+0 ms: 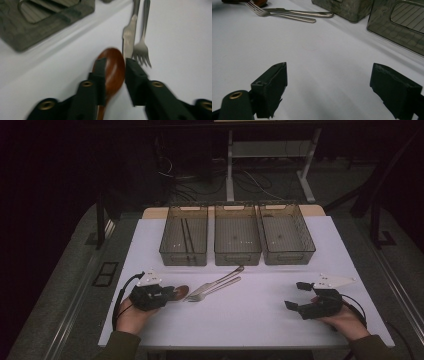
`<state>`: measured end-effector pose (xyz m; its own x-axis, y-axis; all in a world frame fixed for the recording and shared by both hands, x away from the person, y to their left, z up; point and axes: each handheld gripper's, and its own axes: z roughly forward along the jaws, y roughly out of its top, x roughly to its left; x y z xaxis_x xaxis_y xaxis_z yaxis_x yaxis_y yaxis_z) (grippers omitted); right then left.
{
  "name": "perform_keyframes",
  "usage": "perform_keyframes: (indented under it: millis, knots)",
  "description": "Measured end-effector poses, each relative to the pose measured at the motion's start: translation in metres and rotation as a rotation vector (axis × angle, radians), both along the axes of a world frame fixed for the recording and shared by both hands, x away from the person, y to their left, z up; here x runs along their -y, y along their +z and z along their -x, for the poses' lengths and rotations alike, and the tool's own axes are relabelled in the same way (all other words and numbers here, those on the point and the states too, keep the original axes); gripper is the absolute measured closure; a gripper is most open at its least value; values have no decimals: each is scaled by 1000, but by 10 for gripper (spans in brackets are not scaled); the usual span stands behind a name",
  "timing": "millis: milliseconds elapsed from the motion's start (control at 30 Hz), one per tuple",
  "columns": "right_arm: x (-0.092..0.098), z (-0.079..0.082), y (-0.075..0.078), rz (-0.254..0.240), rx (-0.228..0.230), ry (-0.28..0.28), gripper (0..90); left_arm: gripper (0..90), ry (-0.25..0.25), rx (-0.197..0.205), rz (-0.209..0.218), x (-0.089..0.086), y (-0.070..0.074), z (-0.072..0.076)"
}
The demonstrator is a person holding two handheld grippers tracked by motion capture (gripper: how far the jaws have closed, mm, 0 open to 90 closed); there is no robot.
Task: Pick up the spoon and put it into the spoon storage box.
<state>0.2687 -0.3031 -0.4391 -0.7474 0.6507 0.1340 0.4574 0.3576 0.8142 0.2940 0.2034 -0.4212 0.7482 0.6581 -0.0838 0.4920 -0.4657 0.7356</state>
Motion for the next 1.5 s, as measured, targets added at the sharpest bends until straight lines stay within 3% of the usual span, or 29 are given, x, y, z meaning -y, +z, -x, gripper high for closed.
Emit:
perform_keyframes:
  millis: [133, 300, 400, 633, 1067, 1200, 1333, 1500]
  knots:
    - [0, 0, 0, 0, -4, 0, 138, 530, 4, -10, 31, 2, -3, -14]
    - [0, 0, 0, -3, -9, -1, 138, 463, -9, -26, 59, 4, -9, -24]
    - [-1, 0, 0, -2, -9, 2, 138, 439, -14, -37, 27, 3, -13, -25]
    - [-1, 0, 0, -2, -6, 4, 138, 429, -7, -49, 29, 2, -16, -24]
    - [-1, 0, -1, 0, -9, 6, 138, 424, -43, -70, -48, 8, -23, -22]
    - [-1, 0, 0, -1, -7, 4, 138, 474, -60, -79, -47, 9, -23, -21]
    - [-1, 0, 0, -1, -8, 5, 138, 602, -105, -86, -33, 10, -22, -20]
    - [-1, 0, 0, -1, -6, 5, 138, 727, -116, -72, -33, 9, -20, -18]
